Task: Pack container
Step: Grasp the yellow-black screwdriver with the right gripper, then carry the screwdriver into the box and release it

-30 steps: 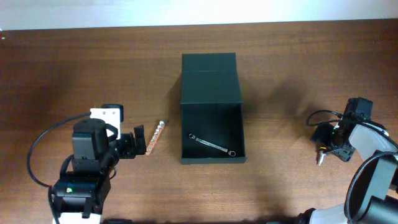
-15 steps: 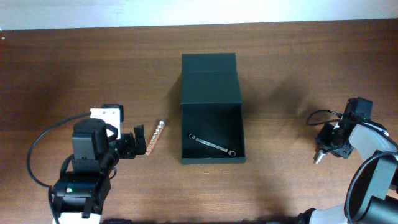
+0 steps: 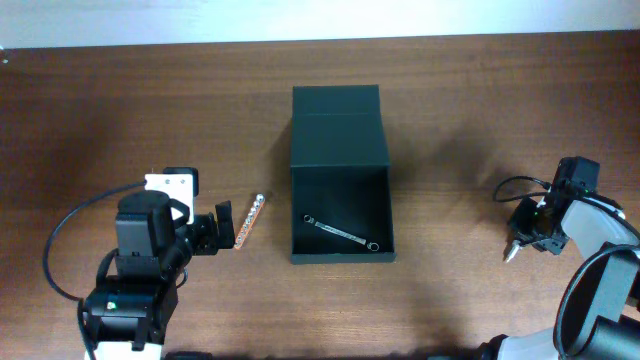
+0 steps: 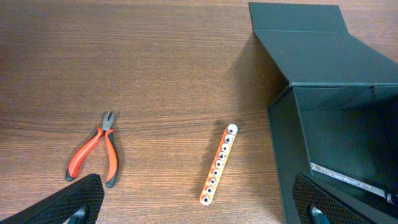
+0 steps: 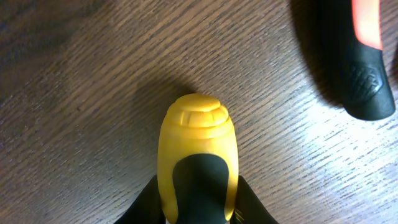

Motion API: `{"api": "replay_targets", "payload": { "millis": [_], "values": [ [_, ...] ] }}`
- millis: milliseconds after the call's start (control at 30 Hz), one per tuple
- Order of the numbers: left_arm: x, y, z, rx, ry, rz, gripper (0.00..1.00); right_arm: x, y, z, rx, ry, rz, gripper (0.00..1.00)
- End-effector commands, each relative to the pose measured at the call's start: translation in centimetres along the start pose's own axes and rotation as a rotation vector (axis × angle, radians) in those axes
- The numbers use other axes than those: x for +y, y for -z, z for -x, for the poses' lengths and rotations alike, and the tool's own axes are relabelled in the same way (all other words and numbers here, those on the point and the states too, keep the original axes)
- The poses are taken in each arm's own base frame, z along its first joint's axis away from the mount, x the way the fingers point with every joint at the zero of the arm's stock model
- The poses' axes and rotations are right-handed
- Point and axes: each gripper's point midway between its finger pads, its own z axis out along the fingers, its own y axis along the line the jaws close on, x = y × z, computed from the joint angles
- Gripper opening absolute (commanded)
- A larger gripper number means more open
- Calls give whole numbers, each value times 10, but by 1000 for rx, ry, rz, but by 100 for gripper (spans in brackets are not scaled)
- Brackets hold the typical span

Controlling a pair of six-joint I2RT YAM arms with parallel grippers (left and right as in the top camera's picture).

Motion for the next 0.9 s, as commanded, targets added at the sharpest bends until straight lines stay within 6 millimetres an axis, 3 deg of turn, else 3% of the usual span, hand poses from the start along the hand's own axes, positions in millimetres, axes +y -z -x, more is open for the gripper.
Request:
{"api": "replay_targets", "payload": {
  "millis": [0, 300, 400, 533, 633, 733, 767, 800, 833, 867],
  "values": [
    [1, 3, 7, -18, -14, 6, 99, -3, -16, -25, 86, -11, 2, 4],
    [1, 3, 7, -18, -14, 6, 99, 8, -3, -12, 79, -13, 51, 4],
    [1, 3, 7, -18, -14, 6, 99, 20, 18, 6, 56, -7, 105, 4],
    [1, 3, 8, -24, -14, 5, 99, 54, 66, 31, 14, 107, 210, 4],
    [1, 3, 8, -24, -14, 5, 99, 99, 119, 43, -45, 349, 270, 4],
    [1, 3, 8, -24, -14, 6, 99, 152, 171, 36, -105, 646, 322, 4],
    [1, 3, 8, -24, -14, 6, 99, 183, 198, 22, -143, 828, 351, 4],
    [1, 3, 8, -24, -14, 6, 99, 196, 208, 14, -160, 914, 363, 4],
    [1, 3, 8, -24, -14, 6, 99, 224, 230, -8, -196, 1097, 392, 4],
    [1, 3, 8, -24, -14, 6, 99, 262, 252, -54, -236, 1386, 437, 4]
  ]
}}
